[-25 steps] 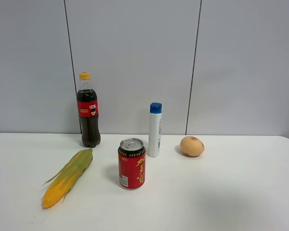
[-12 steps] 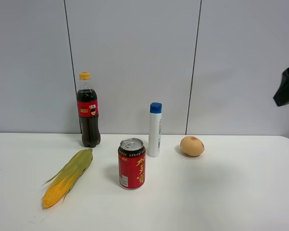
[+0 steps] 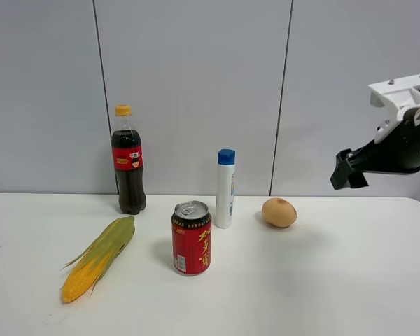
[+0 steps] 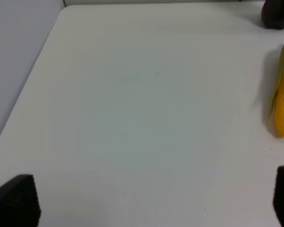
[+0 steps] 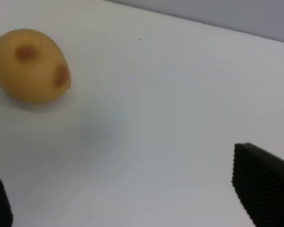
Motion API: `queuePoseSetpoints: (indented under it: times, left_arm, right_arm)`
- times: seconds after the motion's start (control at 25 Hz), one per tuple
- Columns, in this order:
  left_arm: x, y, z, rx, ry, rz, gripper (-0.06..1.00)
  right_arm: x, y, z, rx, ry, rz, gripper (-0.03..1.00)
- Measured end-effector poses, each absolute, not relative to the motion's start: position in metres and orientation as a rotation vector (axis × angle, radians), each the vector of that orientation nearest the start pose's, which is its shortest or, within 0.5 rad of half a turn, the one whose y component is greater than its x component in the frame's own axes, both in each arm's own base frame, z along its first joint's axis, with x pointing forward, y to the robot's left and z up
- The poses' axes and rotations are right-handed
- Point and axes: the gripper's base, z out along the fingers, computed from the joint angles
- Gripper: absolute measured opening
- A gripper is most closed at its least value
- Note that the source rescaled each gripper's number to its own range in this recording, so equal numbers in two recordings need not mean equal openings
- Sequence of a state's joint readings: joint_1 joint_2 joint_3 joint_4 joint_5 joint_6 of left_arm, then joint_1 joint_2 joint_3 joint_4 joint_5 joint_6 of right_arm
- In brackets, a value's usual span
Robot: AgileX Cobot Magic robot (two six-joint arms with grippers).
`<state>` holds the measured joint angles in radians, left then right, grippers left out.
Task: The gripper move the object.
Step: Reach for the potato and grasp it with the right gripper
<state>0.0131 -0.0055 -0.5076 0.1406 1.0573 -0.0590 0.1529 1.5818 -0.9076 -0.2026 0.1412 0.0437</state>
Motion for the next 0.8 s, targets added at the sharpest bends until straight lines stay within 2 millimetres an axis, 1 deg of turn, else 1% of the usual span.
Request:
queuePoseSetpoints:
  times: [0.16,0.28,0.4,0.6,0.8]
  left_arm:
    - [-0.007,0.011,0.280,-0.080,2.021,0.139,1.00]
    - [-0.007,0.011,0.280,-0.080,2.021,0.139,1.00]
    - [-0.007,0.011,0.280,-0.080,2.021,0.139,1.00]
    - [-0.007,0.011,0.280,-0.080,2.021,0.139,1.00]
    - [-0.007,0.011,0.280,-0.080,2.021,0.139,1.00]
  right_arm:
    - [0.355,0.053,0.210,-0.361,2.268,-0.037,0.93]
    - [0.379,0.057,0.204,-0.370,2.248,-0.037,0.93]
    - [0.396,0.065,0.192,-0.390,2.240,-0.027,0.93]
    - [0.410,0.082,0.168,-0.438,2.244,-0.002,0.93]
    - [0.414,0.086,0.152,-0.450,2.255,0.008,0.93]
